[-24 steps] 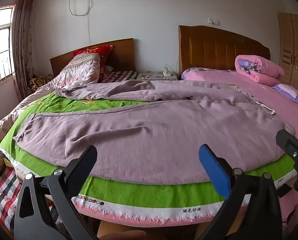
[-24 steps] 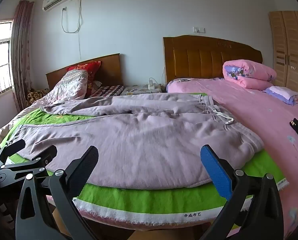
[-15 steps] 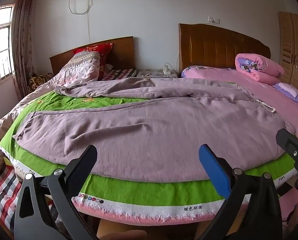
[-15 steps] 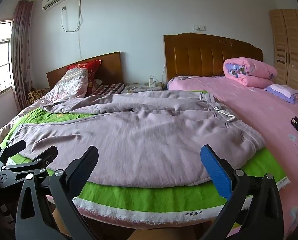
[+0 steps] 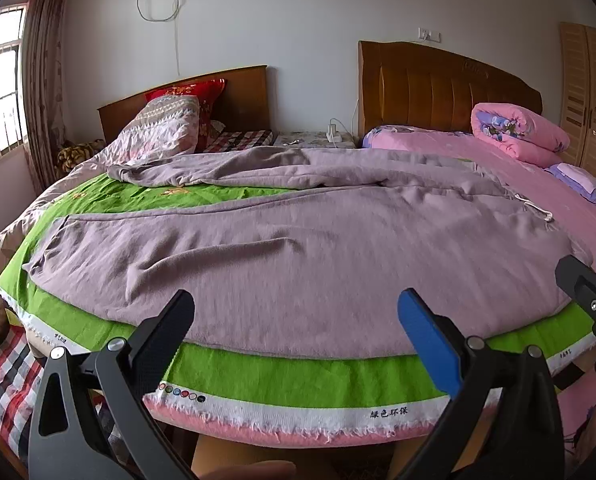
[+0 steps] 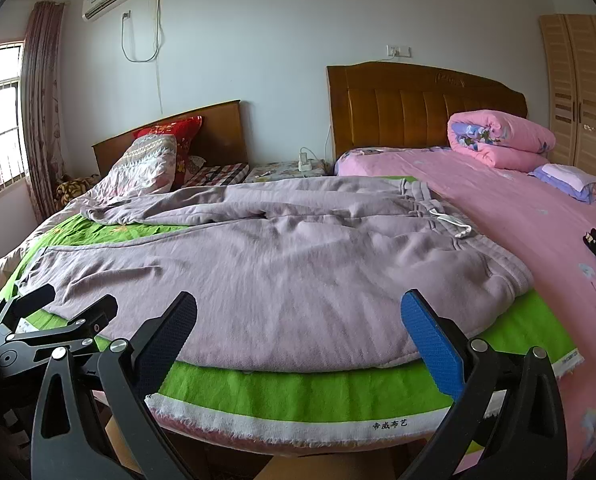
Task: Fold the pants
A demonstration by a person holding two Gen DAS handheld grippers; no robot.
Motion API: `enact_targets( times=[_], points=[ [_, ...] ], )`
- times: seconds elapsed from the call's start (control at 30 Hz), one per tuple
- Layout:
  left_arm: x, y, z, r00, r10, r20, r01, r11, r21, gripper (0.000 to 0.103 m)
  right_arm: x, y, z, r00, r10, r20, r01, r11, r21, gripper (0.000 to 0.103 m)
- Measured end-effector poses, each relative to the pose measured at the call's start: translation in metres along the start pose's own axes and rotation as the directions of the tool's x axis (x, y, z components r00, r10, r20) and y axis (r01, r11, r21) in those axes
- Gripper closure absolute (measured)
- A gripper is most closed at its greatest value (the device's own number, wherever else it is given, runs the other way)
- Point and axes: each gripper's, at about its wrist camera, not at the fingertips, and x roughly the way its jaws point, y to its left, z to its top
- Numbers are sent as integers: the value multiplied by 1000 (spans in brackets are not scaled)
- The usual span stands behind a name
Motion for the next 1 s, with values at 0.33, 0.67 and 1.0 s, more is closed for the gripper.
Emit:
enact_targets(
  times=[0.33, 0.67, 1.0],
  points=[
    [2, 1, -1, 1000, -2, -9, 1, 1000, -6, 1, 2, -1, 1, 1000, 2, -6, -2, 1000, 4, 4],
    [4, 2, -2, 1000, -5, -22, 4, 1000, -7, 1, 2, -1, 1, 1000, 4, -11, -4, 1000, 9, 4],
    [7, 3, -2, 999, -9, -34, 8, 1000, -7, 1, 3, -1, 0, 1000, 4, -14, -4, 1000, 12, 4]
  ],
)
